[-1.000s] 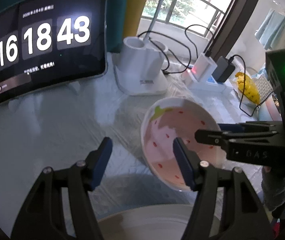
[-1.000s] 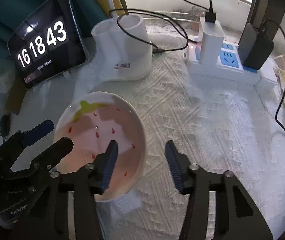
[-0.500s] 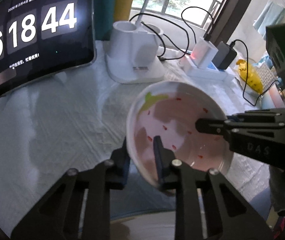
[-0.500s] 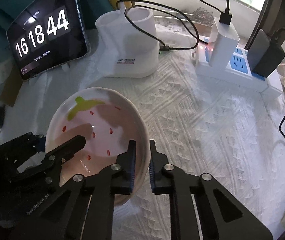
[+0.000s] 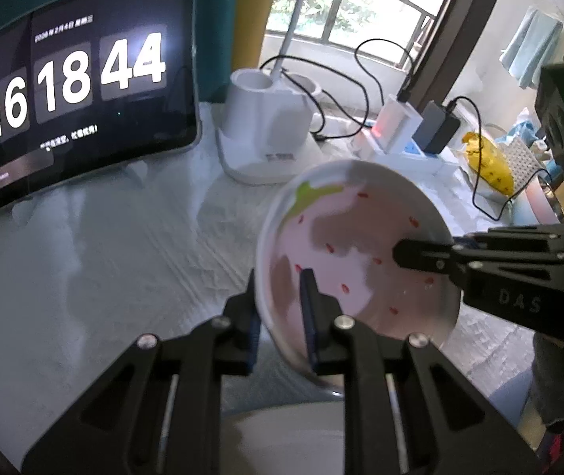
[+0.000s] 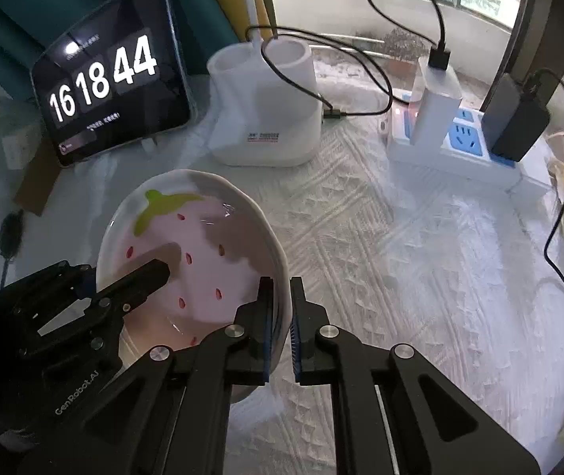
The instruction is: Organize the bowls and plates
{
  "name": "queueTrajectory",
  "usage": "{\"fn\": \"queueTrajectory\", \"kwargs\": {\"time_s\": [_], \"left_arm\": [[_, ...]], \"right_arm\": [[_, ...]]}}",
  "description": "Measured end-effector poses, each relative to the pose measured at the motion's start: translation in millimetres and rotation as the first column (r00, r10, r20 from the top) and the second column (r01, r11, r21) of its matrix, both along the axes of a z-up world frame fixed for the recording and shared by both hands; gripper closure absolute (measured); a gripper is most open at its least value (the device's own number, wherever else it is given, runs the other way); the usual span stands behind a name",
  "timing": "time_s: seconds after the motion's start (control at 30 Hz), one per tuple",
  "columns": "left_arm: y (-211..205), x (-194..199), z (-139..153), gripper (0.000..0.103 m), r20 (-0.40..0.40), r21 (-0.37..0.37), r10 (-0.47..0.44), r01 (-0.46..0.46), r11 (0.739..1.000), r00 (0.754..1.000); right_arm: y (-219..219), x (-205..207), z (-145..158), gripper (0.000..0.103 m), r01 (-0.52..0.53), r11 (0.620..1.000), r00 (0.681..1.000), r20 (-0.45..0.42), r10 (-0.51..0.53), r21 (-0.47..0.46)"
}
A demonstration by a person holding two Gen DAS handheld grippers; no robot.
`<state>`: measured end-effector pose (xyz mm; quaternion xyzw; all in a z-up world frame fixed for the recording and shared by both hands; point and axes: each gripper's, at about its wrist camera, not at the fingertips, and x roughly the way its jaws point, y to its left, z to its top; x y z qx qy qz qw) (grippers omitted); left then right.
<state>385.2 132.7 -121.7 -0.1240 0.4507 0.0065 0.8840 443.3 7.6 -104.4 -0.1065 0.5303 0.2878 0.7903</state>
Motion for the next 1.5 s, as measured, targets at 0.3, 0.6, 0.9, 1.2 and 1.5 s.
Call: {"fn": "queueTrajectory", "kwargs": {"time_s": [0.3,0.6,0.9,1.2,1.5], "left_arm": [[-15.9,-16.1,22.1,0.085,0.042,0.023,-0.019,0.018,1.000,0.999],[-32.7,-35.6,48.2,0.085,0.092,0.053,-0.035,0.031,0.998,0.995],[-56.6,-59.3,69.4,0.085,0.144,0.116,-0.056,0.040,0.992,0.988],[-82.9,-75.8,87.6,0.085,0.170,0.145,-0.097,0.073,0.987,0.981],[-113.6,-95.9,97.7,0.085,0.195,0.142,-0.124,0.097,0.985,0.973]], "right_arm": [[-13.9,-16.2,31.4,0.095,0.011,0.999,0.998,0.054,-0.013,0.045],[-33.1,-39.1,56.8,0.095,0.002,0.995,0.993,0.118,-0.014,0.102],[-54.5,-59.4,73.9,0.095,-0.003,0.993,0.988,0.151,-0.016,0.122],[-83.1,-78.6,87.9,0.095,0.012,0.989,0.983,0.180,-0.038,0.145],[-117.0,-101.6,93.1,0.095,0.037,0.986,0.978,0.196,-0.069,0.162]]}}
